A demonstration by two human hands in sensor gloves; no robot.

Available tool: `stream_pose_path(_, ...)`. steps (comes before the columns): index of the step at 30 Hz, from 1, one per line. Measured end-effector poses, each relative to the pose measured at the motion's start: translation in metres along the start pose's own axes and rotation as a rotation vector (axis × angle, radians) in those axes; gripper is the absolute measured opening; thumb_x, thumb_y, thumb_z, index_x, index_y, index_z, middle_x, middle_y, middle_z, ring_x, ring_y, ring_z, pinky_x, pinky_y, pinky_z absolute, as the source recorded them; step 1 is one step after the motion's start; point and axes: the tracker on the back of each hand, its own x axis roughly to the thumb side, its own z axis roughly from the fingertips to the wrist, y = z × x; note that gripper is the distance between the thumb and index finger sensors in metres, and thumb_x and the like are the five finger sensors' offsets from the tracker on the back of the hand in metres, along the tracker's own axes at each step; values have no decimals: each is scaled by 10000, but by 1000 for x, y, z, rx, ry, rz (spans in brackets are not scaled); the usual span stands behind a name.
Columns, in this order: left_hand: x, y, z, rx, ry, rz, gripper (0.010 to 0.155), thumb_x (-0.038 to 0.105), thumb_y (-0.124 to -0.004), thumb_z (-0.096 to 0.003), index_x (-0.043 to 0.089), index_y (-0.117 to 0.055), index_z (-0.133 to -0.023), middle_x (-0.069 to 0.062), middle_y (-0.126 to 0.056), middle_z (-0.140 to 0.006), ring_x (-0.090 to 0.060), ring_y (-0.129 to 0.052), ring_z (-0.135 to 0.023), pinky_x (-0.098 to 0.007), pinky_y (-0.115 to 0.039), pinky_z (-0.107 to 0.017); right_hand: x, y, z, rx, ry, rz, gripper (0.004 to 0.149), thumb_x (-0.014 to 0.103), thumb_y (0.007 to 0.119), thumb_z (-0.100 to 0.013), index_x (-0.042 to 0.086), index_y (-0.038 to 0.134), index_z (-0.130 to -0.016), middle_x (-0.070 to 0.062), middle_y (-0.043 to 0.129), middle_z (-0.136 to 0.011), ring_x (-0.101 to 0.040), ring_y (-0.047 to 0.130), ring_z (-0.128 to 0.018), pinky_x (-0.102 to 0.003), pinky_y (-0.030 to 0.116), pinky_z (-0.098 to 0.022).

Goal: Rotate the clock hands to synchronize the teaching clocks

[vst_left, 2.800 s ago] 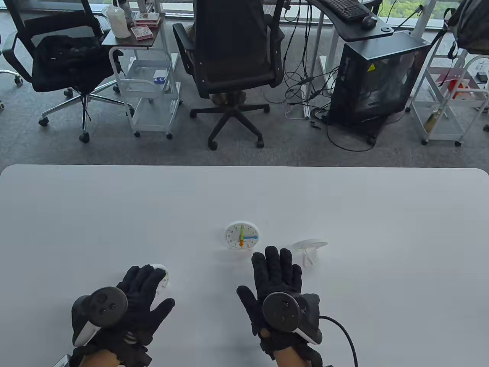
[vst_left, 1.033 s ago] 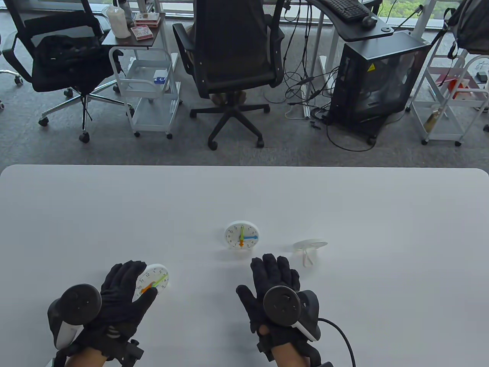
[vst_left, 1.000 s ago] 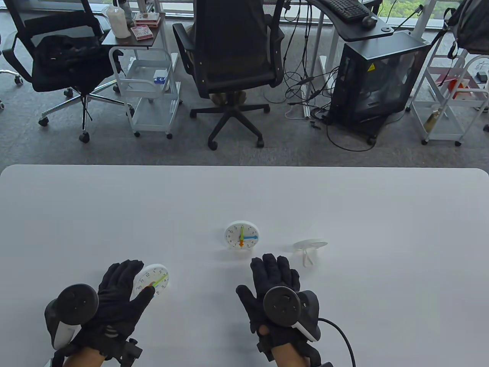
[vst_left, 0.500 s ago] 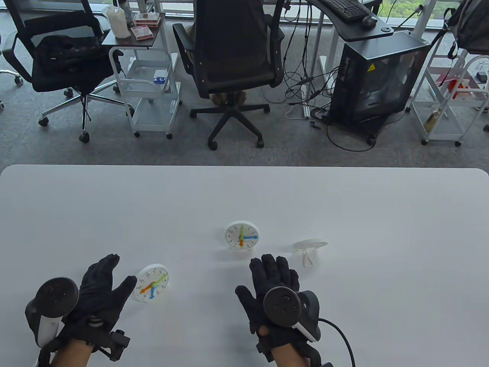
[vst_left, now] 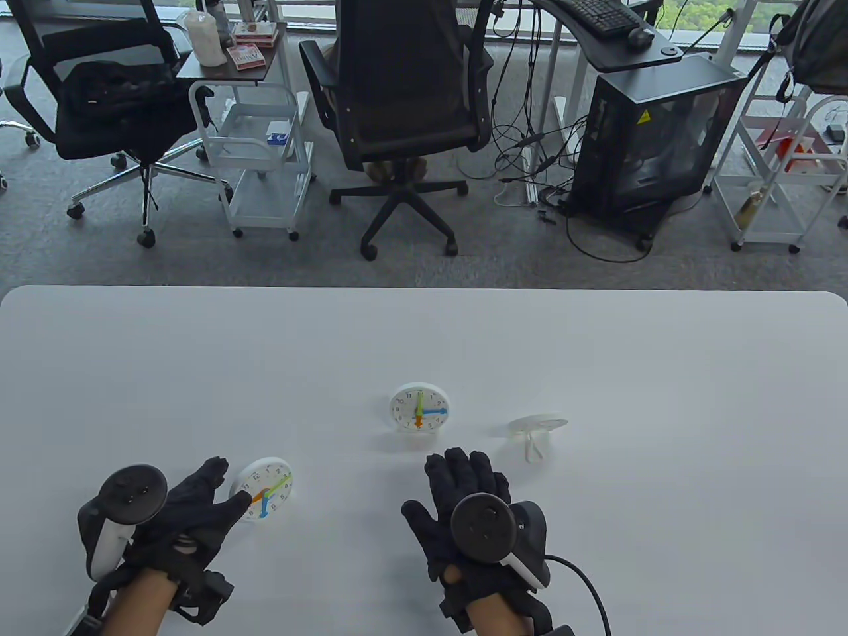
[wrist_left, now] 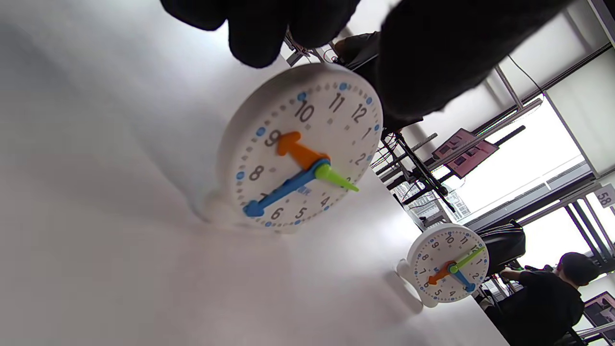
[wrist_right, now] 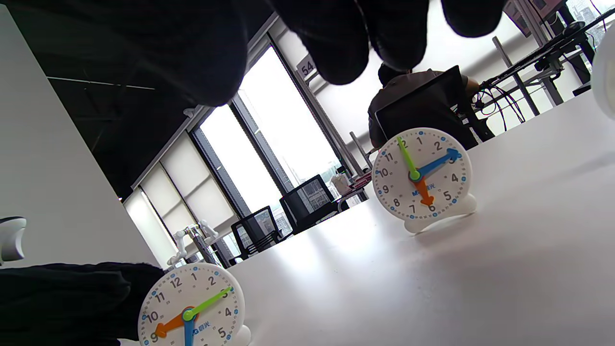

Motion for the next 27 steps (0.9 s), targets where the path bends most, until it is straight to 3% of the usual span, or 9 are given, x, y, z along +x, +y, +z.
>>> stream_pose_path(13, -16, -16, -15, -32, 65, 23, 663, 406, -852, -508, 120, -596, -1048, -225, -740, -1070, -569, -657, -957, -740, -407, -625, 2, 5, -1, 38, -3, -16, 758, 500, 728, -524, -42, 606, -1040, -326, 522, -1063, -668, 453, -928, -765, 385, -573)
stream_pose_path(17, -18, -18, -16, -76, 94, 9, 698, 376, -902, -494, 124, -571, -1054, -213, -727, -1080, -557, -657, -968, -743, -402, -632, 2, 5, -1, 34, -3, -21, 758, 500, 728, -524, -42, 607, -1039, -325, 523, -1063, -666, 453, -930, -765, 386, -573)
stream_pose_path(27, -21, -25, -19, 55, 62, -65, 688, 333, -965, -446, 136, -632, -1015, -153, -846, -997, -473, -772, -908, -726, -485, -632, 2, 8, -2, 51, 3, -21, 758, 502, 728, -523, -39, 607, -1040, -323, 525, -1063, -666, 454, -930, -765, 385, -574)
